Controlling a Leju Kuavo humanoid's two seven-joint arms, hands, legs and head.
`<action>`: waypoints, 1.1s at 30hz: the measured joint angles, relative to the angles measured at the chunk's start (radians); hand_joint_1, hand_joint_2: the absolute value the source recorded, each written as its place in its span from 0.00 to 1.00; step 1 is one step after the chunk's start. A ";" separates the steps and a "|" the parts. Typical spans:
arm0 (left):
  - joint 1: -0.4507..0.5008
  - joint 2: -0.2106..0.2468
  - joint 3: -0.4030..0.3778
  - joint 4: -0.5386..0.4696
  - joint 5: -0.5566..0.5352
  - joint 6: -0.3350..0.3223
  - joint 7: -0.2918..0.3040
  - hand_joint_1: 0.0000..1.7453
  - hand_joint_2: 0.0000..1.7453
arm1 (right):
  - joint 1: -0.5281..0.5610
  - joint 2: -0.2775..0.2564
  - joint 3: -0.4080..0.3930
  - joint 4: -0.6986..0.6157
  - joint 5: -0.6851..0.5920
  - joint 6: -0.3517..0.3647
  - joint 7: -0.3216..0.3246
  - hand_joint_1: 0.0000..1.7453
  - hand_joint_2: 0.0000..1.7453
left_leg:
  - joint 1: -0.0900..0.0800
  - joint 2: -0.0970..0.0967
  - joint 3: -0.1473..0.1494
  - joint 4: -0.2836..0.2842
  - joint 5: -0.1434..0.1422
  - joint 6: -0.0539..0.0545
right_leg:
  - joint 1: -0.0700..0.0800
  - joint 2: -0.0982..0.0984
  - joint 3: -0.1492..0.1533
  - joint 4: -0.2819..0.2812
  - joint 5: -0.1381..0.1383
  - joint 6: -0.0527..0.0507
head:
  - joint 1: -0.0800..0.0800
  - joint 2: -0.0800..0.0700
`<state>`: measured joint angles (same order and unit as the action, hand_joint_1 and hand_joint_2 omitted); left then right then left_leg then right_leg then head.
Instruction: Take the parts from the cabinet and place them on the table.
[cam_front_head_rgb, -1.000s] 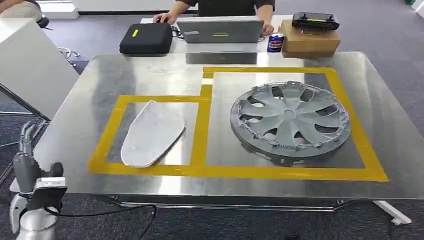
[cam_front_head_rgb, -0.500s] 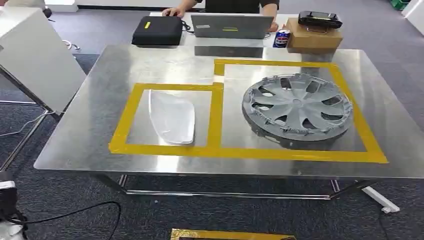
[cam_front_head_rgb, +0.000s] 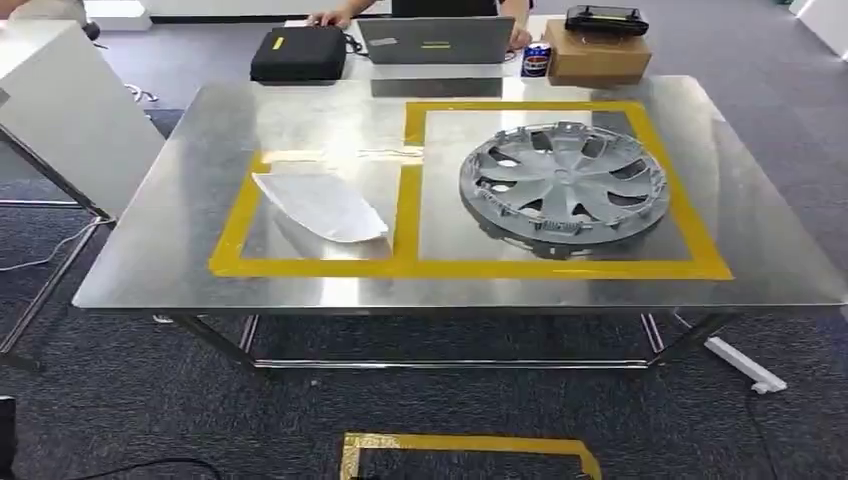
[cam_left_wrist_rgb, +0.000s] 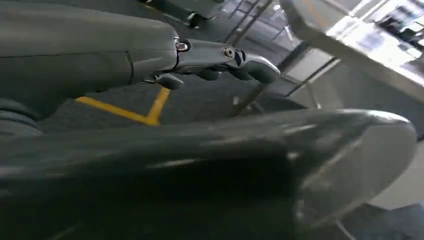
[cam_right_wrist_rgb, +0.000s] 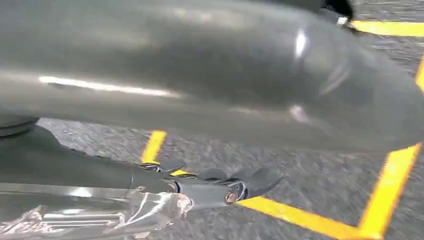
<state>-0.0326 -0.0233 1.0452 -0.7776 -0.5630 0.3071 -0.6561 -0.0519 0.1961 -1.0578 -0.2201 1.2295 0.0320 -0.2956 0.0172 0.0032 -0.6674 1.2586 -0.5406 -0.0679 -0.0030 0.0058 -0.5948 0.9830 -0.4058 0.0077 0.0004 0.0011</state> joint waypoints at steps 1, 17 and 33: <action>-0.005 0.007 0.007 0.026 0.000 0.001 0.000 0.00 0.00 | 0.000 0.000 -0.001 0.000 0.000 0.000 0.000 0.00 0.00 | 0.004 0.000 0.046 -0.055 0.039 -0.004 | -0.004 0.000 -0.015 0.003 0.010 0.005 | 0.002 0.000; -0.024 0.010 0.010 0.426 -0.261 0.080 0.296 0.00 0.00 | 0.006 0.002 -0.017 -0.002 0.004 0.008 0.001 0.00 0.00 | -0.017 0.001 0.064 -0.283 0.142 0.073 | 0.005 0.000 0.015 0.205 -0.080 0.030 | 0.004 0.000; -0.025 -0.055 0.003 0.522 -0.300 -0.045 0.486 0.00 0.00 | 0.001 0.002 -0.023 0.000 0.018 0.021 0.014 0.00 0.00 | 0.008 0.000 0.138 -0.155 0.066 0.000 | 0.004 -0.007 -0.025 0.003 0.025 0.008 | -0.005 0.000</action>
<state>-0.0576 -0.0786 1.0483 -0.2556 -0.8631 0.2621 -0.1702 -0.0505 0.1984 -1.0807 -0.2205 1.2474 0.0530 -0.2819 0.0247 0.0033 -0.5291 1.1032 -0.4742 -0.0675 0.0014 -0.0008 -0.6193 0.9859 -0.3812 0.0160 -0.0042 0.0011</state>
